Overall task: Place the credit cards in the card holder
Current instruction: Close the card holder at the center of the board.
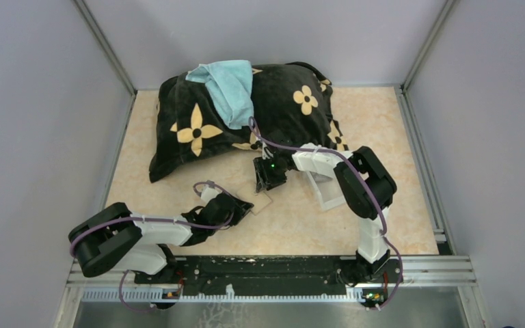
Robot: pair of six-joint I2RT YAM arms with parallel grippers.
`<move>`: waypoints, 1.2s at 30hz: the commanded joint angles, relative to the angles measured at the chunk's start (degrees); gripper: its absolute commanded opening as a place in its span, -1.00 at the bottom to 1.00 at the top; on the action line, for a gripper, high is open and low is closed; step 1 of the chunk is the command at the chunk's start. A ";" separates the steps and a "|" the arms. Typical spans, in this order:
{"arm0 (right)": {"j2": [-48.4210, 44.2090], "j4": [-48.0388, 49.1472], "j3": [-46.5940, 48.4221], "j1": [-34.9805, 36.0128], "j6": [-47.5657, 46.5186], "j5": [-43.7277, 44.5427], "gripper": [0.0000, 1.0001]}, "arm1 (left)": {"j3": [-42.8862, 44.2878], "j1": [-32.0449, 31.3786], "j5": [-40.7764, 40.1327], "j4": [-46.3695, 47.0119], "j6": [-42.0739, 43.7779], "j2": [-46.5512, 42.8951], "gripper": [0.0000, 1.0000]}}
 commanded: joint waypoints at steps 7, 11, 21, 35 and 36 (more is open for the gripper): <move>4.01 -3.18 4.62 -0.86 3.36 1.74 -0.02 | -3.13 0.86 -1.42 -16.60 3.67 1.98 -0.27; 4.66 -3.06 4.54 -0.83 3.29 0.99 0.01 | -3.20 0.89 -1.43 -16.65 3.93 1.95 -0.28; 5.65 -1.97 2.08 -0.70 2.11 0.53 0.02 | -3.08 1.79 -1.14 -16.43 5.15 2.13 -0.27; 5.30 0.05 -2.50 1.62 2.03 2.24 -0.06 | -2.31 2.45 -0.92 -16.45 6.03 2.82 -0.27; 5.12 0.48 -2.89 1.80 2.11 2.29 -0.10 | -2.25 2.47 -0.79 -16.34 6.05 3.04 -0.27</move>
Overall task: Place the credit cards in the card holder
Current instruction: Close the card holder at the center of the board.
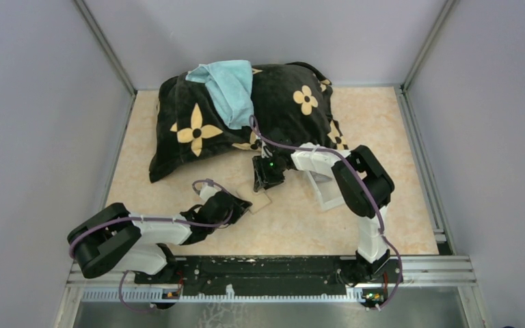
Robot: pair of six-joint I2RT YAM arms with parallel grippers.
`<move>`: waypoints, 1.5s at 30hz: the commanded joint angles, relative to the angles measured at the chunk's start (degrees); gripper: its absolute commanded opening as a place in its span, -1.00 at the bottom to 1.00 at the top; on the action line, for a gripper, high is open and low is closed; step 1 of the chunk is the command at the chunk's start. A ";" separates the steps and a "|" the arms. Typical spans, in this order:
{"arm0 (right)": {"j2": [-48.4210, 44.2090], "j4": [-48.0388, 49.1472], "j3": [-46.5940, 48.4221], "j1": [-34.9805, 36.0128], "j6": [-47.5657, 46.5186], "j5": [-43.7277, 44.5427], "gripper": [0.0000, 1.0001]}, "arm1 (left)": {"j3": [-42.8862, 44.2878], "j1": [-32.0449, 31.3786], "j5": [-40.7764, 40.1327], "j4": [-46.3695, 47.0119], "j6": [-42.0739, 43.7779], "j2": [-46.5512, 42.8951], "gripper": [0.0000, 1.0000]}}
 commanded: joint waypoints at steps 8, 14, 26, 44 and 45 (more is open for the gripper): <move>2.04 1.60 -7.38 2.51 -0.48 4.80 -0.18 | -2.39 0.85 -1.13 -15.00 4.00 4.04 -0.28; 1.01 3.49 -9.07 2.96 0.34 4.58 -0.19 | -2.22 0.90 -0.80 -14.66 4.13 4.66 -0.28; -0.32 4.14 -7.57 3.15 1.60 1.58 -0.09 | -2.39 0.93 -0.82 -14.83 4.15 5.01 -0.28; -0.58 5.46 -11.31 3.10 1.65 2.64 -0.23 | -2.47 0.93 -0.53 -14.78 4.09 5.29 -0.29; -0.37 5.50 -11.35 3.15 1.67 2.65 -0.24 | -2.48 1.00 -0.49 -14.81 4.01 5.32 -0.29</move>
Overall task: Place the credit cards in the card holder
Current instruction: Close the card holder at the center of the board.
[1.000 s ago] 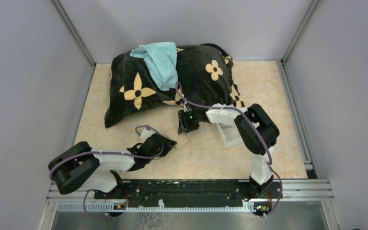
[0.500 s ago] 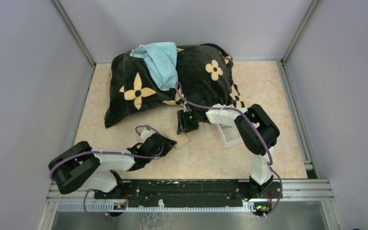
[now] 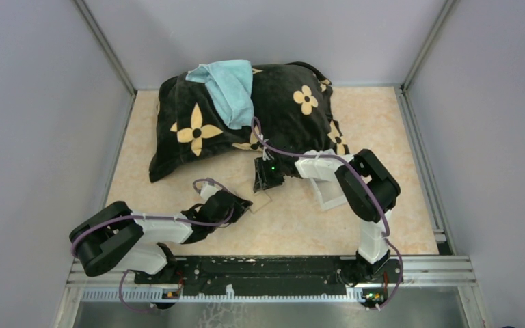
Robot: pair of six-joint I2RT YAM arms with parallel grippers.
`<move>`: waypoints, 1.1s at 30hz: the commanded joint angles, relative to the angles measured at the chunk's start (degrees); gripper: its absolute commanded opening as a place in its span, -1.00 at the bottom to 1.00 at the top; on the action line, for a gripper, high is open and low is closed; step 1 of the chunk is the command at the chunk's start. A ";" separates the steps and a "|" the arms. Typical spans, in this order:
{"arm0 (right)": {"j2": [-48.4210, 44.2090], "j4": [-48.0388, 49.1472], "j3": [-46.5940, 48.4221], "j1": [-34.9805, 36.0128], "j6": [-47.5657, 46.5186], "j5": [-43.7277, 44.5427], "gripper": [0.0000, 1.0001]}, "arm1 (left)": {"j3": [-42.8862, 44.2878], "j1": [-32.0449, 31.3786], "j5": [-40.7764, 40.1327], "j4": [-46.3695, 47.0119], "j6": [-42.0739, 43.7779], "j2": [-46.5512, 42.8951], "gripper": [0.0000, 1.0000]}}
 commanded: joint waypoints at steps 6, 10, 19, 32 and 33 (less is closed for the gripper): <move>2.71 -4.58 -5.15 1.94 -0.04 1.53 -0.27 | -3.13 0.64 -0.64 -15.54 3.57 3.90 -0.29; 1.85 -2.93 -6.80 1.92 0.14 1.72 -0.27 | -3.05 0.65 -0.64 -15.58 3.60 4.19 -0.29; -0.77 3.41 -11.93 2.00 0.78 3.53 -0.28 | -2.44 0.65 -0.20 -15.89 3.49 4.98 -0.29; -1.97 11.13 -17.59 2.14 0.67 5.87 -0.31 | -0.35 0.62 0.43 -16.95 3.89 6.99 -0.30; -2.06 11.59 -18.06 2.20 0.65 6.00 -0.31 | -0.33 0.65 0.53 -16.99 3.85 7.12 -0.31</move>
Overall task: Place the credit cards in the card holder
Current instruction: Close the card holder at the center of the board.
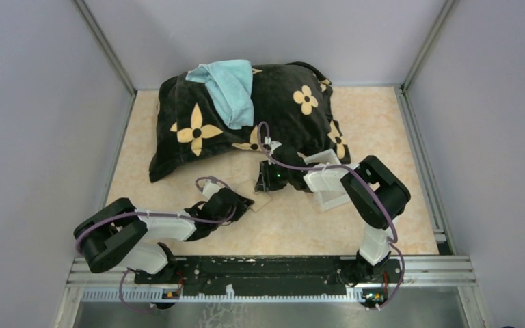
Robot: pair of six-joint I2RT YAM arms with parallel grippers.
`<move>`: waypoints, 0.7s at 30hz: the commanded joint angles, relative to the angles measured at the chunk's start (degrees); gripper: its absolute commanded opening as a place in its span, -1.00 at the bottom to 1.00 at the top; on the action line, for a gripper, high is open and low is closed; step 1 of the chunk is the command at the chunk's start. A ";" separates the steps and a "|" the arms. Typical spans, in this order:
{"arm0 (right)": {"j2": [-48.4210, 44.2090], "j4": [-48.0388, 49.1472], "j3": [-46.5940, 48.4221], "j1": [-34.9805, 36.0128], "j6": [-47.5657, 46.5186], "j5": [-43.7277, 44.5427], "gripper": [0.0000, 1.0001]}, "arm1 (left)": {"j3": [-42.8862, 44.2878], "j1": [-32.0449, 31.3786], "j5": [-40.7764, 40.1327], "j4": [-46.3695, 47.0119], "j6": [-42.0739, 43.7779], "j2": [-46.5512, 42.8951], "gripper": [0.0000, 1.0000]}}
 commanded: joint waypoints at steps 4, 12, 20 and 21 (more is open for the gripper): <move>2.76 -5.84 -6.61 1.97 -1.42 4.00 -0.32 | -2.47 0.55 0.61 -16.57 3.63 5.22 -0.31; 2.18 -2.11 -9.38 3.04 -1.89 6.68 -0.34 | -2.55 0.60 1.22 -16.84 3.42 6.05 -0.32; -0.19 2.82 -13.81 4.44 -2.49 10.79 -0.36 | -2.25 0.58 1.63 -16.93 3.28 7.09 -0.32; -0.49 3.60 -14.46 4.57 -2.49 11.31 -0.36 | -2.13 0.60 1.64 -17.00 3.26 7.12 -0.32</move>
